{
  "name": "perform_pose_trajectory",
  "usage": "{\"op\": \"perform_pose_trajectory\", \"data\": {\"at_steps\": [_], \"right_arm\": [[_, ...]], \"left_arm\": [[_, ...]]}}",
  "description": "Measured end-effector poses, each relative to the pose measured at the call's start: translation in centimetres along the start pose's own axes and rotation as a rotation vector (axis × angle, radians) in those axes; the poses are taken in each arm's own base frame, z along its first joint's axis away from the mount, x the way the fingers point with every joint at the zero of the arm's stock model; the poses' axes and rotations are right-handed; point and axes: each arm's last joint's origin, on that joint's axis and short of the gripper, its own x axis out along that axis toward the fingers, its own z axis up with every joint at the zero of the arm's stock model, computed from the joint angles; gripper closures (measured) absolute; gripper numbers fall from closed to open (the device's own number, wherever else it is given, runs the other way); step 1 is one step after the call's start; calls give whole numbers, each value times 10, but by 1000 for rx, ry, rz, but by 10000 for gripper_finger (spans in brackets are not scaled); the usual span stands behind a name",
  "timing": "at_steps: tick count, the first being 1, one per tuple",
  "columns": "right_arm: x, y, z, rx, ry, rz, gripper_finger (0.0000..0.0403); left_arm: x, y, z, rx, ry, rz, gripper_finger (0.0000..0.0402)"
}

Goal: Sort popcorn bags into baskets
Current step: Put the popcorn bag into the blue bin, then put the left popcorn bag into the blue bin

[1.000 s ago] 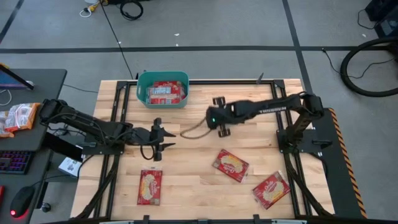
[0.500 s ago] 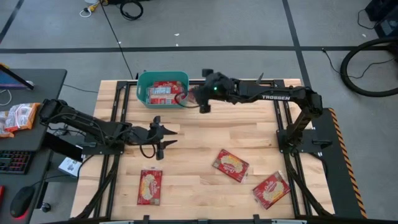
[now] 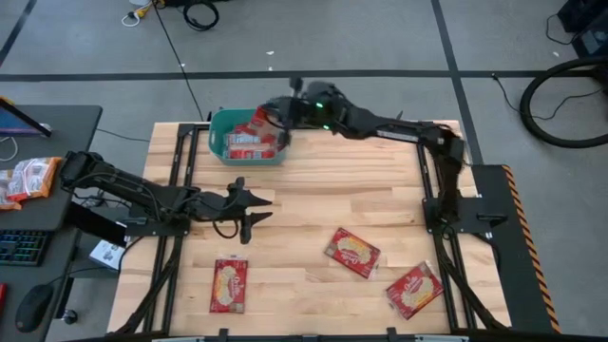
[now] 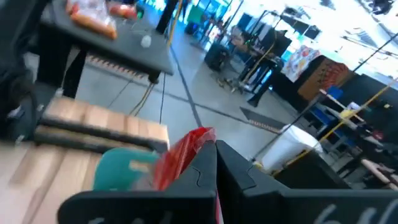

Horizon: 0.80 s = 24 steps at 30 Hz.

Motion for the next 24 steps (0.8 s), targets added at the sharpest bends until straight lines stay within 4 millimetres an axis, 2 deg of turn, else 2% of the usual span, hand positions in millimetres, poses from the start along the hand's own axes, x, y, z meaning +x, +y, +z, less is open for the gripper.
{"op": "perform_pose_trajectory", "data": {"at_steps": [6,10,14,17,24], "right_arm": [[48,-13,-15,134,-10,33,399],[68,-9,-40,280,107,9,384],[70,-7,-52,365,229,-64,355],[70,-5,-52,425,243,-97,336],[65,12,-30,478,197,-68,321]], "left_arm": [[0,0,0,4,-3,-1,246],[0,0,0,5,-2,-1,246],[0,0,0,5,-2,-1,246],[0,0,0,6,-3,-1,246],[0,0,0,6,-2,-1,246]]}}
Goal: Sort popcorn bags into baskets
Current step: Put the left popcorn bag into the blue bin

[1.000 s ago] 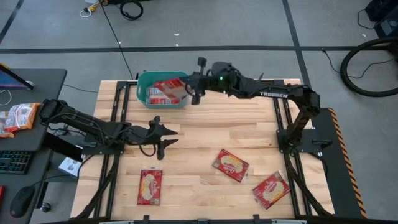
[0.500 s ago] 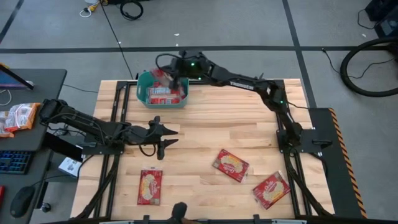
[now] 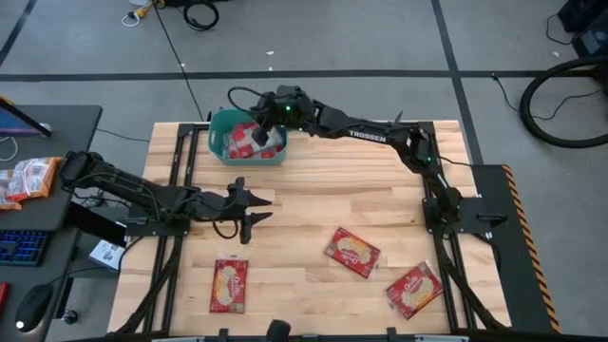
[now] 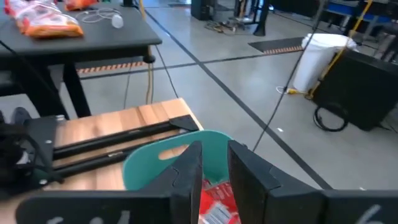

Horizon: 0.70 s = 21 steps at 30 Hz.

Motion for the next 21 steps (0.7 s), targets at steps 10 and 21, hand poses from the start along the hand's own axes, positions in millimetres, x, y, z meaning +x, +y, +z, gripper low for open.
{"op": "perform_pose_trajectory", "data": {"at_steps": [10,21], "right_arm": [[-2,17,0,58,0,-3,323],[-8,18,-8,13,120,-143,323]], "left_arm": [[0,0,0,1,0,0,246],[0,0,0,1,0,0,246]]}}
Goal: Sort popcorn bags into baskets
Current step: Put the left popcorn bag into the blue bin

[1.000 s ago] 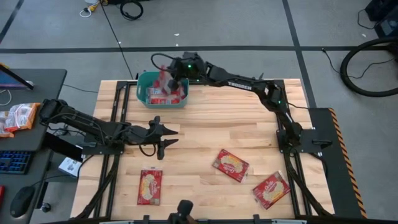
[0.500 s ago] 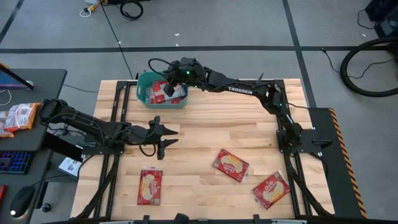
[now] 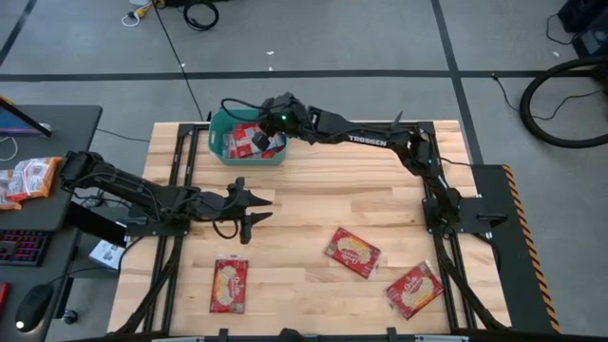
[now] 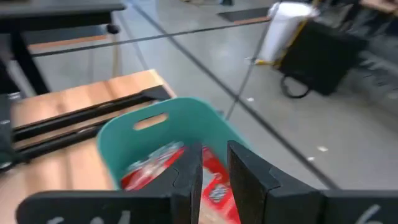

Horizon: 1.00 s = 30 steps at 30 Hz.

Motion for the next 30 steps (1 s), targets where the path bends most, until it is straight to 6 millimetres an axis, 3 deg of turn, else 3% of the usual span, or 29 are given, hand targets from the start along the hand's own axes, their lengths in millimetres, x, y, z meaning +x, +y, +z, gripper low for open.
{"op": "perform_pose_trajectory", "data": {"at_steps": [5,30], "right_arm": [[-11,-4,8,-28,0,-66,323],[-16,9,7,-48,3,-41,323]], "left_arm": [[0,0,0,1,1,0,246],[0,0,1,-4,-6,-2,246]]}}
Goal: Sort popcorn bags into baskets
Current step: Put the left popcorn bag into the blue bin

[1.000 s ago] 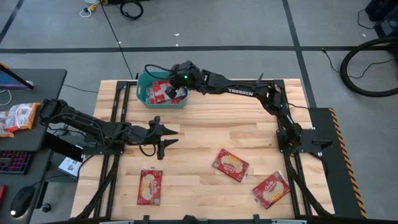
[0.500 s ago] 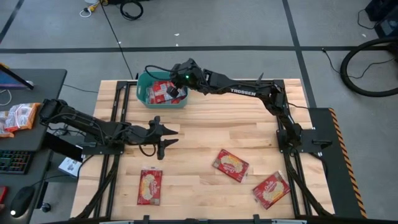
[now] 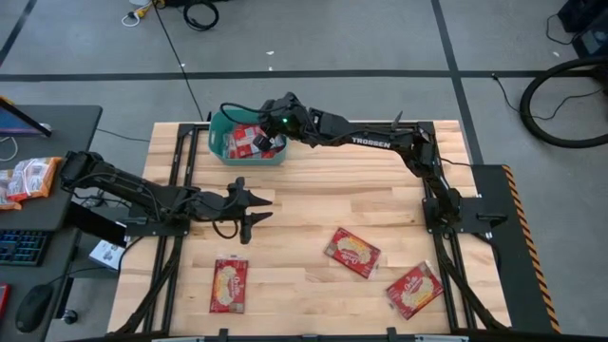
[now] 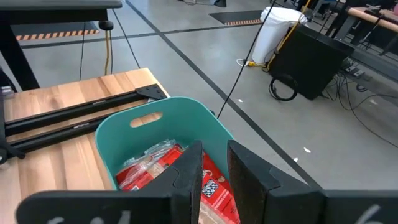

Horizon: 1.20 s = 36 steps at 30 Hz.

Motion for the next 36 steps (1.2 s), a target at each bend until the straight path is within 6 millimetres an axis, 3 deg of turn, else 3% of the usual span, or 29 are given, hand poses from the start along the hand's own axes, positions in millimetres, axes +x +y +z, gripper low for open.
{"op": "perform_pose_trajectory", "data": {"at_steps": [19,30,36], "right_arm": [[-2,6,0,-9,-2,8,323],[-10,25,0,-177,-5,11,323],[-28,39,1,-234,29,-63,323]], "left_arm": [[0,0,0,0,0,0,246],[0,0,0,0,0,0,246],[0,0,0,1,0,0,246]]}}
